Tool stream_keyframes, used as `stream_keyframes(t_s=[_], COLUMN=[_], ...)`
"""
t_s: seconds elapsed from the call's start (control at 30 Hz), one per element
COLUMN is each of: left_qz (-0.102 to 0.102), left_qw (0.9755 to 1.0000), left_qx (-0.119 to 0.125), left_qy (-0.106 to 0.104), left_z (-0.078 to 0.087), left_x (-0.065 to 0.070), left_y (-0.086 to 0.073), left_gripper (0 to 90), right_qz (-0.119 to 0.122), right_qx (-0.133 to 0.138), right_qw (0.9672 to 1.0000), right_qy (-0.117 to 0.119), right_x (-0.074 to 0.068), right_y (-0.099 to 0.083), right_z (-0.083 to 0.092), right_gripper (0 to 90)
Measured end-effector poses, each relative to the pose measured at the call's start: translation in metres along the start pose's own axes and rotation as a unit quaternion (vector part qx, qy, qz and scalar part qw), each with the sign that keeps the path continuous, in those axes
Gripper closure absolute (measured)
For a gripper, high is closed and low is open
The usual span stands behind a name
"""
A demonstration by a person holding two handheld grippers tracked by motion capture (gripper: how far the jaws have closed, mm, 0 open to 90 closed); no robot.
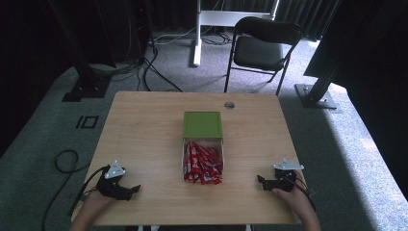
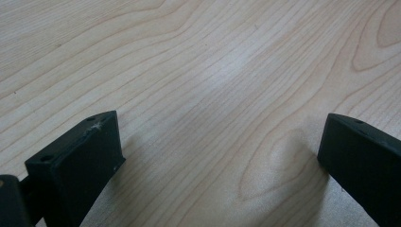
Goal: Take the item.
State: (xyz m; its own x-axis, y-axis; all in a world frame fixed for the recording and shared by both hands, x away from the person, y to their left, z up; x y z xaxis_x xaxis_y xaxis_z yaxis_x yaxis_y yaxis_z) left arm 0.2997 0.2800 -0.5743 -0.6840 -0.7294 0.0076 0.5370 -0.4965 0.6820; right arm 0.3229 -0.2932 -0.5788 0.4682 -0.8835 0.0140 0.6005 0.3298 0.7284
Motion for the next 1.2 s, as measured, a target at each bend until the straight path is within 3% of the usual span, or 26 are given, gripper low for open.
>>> stream_keyframes(t_s=[0.8, 1.2], left_qz=[0.000, 0.002], left_qw=[1.0000, 1.0000], left_qx=[0.000, 0.001], left_qy=[0.000, 0.000], left_z=[0.0001, -0.0001], left_x=[-0.0001, 0.0002], left_y=[0.0000, 0.0000], left_gripper=[1.4, 1.4], right_qz=[0.000, -0.012], right_qx=[0.000, -0.007], right_qw=[1.0000, 0.9998], right_qy=[0.000, -0.010], right_x=[0.0001, -0.0009], right_y=[0.0001, 0.0059], right_z=[0.0000, -0.0028], right_gripper=[12.4, 14.0])
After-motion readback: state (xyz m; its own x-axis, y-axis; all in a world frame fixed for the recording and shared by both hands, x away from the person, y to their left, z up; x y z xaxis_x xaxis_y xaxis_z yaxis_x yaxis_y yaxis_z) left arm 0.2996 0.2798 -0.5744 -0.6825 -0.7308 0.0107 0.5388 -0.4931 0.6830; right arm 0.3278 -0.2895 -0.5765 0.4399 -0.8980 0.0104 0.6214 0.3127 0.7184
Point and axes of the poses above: each handheld gripper's, and its own axes: z roughly backward along the jaws, y roughly out of its top, x roughly to its right, the point moved 3 cm from there along -z, roughly forward along the jaws, and after that the axes turned 2 degrees about -y, right-handed, at the moved point
